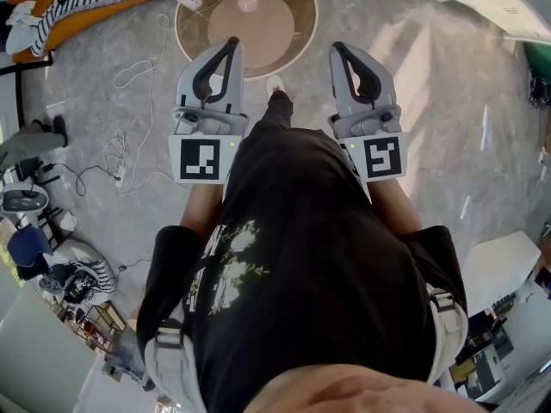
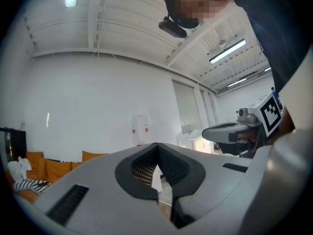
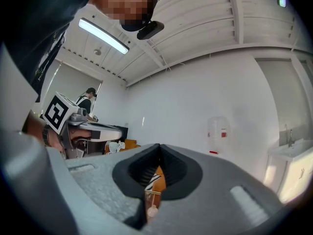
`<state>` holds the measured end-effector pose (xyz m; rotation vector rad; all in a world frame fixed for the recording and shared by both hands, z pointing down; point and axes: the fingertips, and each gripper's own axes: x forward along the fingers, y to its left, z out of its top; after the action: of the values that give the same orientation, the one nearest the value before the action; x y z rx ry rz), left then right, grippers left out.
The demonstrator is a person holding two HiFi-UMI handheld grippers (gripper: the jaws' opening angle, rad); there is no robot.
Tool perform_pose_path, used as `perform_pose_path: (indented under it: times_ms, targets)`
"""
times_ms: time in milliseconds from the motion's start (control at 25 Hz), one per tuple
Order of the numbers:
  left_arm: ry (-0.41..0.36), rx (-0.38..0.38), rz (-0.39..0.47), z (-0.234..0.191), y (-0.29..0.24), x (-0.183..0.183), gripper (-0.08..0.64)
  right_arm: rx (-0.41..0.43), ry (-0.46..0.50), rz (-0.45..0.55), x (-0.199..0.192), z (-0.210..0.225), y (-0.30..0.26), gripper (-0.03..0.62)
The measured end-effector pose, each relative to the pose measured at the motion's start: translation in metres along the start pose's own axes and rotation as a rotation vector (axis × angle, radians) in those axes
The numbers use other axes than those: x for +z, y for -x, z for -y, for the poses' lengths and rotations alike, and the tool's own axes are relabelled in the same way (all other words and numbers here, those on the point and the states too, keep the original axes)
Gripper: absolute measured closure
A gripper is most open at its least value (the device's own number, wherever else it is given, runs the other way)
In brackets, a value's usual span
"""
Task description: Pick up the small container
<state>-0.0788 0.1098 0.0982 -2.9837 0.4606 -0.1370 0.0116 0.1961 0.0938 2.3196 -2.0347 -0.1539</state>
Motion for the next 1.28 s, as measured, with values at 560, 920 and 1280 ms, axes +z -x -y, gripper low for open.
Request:
perform_pose_path:
  times_ms: [560, 920, 1280]
  targets:
    - [0.045, 0.076, 0.031, -0.134, -0.074, -0.03, 0.557, 0.061, 0.072, -0.008, -0.013, 0.021, -0.148, 0.597]
    - [0.001, 0.179, -0.032, -0.179, -0.083, -0.046, 0.557, 0.151, 0.016, 0.001, -0.032, 0.025, -0.212, 0.597]
    - [0.016, 0.338, -0.098, -0.195, -0.113, -0.063, 0.557, 0.298, -0.003, -0.003, -0.058, 0.059, -0.272, 0.597]
